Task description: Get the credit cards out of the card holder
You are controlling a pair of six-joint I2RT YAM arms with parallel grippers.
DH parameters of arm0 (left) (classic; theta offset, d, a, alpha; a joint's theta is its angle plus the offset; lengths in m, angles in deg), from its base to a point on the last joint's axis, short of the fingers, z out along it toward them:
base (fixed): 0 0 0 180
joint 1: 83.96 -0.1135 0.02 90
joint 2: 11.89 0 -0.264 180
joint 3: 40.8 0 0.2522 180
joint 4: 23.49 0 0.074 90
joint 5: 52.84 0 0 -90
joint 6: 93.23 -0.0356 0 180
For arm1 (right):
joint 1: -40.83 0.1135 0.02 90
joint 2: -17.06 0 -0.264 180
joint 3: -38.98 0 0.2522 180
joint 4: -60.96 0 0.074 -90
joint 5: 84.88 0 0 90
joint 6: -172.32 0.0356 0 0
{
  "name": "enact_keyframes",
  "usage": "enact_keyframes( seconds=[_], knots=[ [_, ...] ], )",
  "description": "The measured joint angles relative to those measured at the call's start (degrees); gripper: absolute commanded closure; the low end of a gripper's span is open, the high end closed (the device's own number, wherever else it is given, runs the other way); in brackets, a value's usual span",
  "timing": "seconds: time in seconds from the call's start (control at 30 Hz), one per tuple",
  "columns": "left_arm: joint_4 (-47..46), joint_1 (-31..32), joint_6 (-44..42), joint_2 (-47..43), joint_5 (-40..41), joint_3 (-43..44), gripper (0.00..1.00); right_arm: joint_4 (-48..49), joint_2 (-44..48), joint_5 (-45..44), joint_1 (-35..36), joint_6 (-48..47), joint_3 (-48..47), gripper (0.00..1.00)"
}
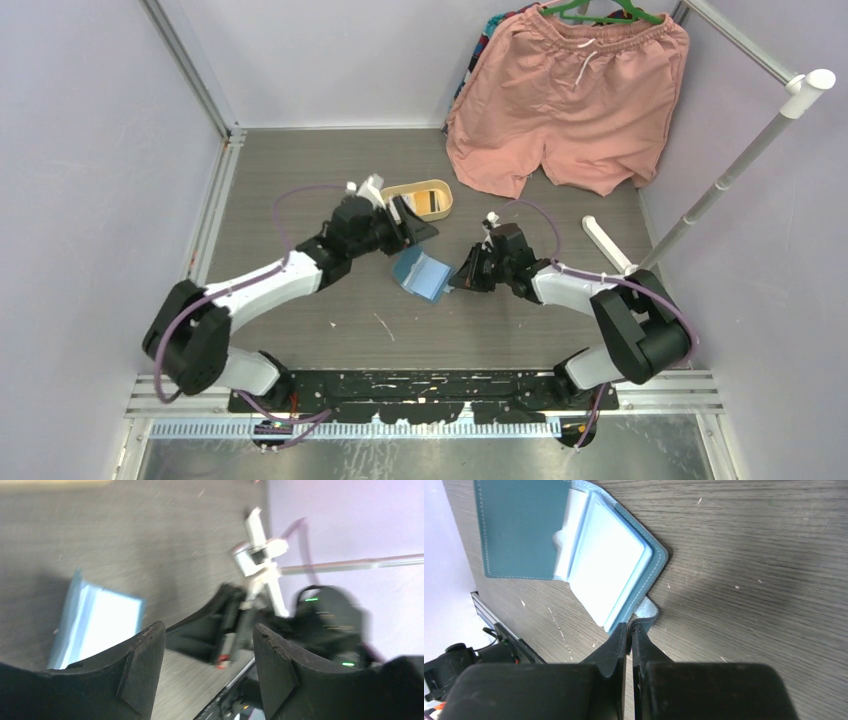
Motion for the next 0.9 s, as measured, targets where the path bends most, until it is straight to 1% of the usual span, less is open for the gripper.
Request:
enact_keyframes(
  seconds=[0.13,0.2,0.27,0.33,0.5,0.6,0.7,0.9],
  knots=[
    [7.43,-2.56,-4.22,-7.13,0.44,9.01,0.32,0.0,-1.75,0.35,-0.46,-0.66,0.0,0.99],
    [9.84,-3.8,-6.51,-10.19,1.27,11.19,0.32,-0.07,-2.03,0.44,-0.72,-0.9,0.0,0.99],
    [12.26,-4.92,-9.38,-12.31,2.84,11.37,0.32,-0.11,-2.01,0.42,-1.03,-1.25,0.0,0.99],
    [14.4,-5.86,-12.04,-12.28,4.9,9.6,0.33,-0.52,-1.95,0.33,-1.33,-1.75,0.0,0.99],
    [18.45,-8.52,-15.06,-6.05,6.93,-1.38,0.34,-2.99,-0.87,-0.13,-2.14,-2.67,0.0,0.99],
    [21.99,-9.25,-16.52,-4.09,8.7,-5.7,0.35,-3.91,-0.07,-0.48,-2.54,-3.34,0.0,0.99],
    [22.91,-9.53,-18.01,-3.91,10.12,-6.25,0.37,-4.61,0.07,-0.55,-2.69,-3.63,0.0,0.99],
    [20.04,-9.73,-19.21,-1.36,9.92,-6.08,0.4,-5.75,0.07,-0.57,-2.95,-3.91,0.0,0.99]
  ],
)
